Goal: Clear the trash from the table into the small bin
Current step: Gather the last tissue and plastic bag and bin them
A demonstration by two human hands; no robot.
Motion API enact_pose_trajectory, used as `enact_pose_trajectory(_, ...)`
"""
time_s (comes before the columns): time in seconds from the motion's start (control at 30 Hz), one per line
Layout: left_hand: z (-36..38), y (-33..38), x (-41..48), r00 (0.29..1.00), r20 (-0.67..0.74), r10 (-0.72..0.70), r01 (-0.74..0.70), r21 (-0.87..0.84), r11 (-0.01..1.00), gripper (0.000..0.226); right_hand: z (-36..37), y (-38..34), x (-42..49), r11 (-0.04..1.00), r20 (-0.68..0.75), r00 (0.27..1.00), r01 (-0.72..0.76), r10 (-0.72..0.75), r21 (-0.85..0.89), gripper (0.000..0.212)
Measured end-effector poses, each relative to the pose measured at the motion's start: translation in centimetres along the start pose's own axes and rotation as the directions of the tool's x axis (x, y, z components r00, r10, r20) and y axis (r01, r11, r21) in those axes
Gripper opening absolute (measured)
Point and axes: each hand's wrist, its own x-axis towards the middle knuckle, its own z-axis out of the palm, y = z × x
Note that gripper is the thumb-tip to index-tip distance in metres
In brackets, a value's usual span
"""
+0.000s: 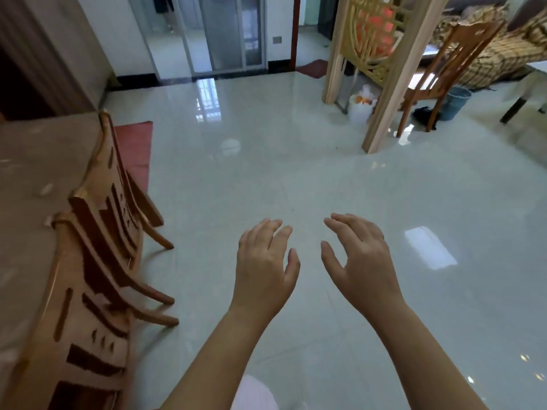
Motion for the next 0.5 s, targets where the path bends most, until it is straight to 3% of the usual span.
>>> enact_pose_trajectory(0.5, 1.7, -20.9, 21.6, 0.945, -0.120, -0.303, 0.314, 0.078, 0.946, 0.031, 20.5, -3.1, 28.1, 0.961, 0.141, 0.959, 0.223, -0.247, 0.165, 0.027)
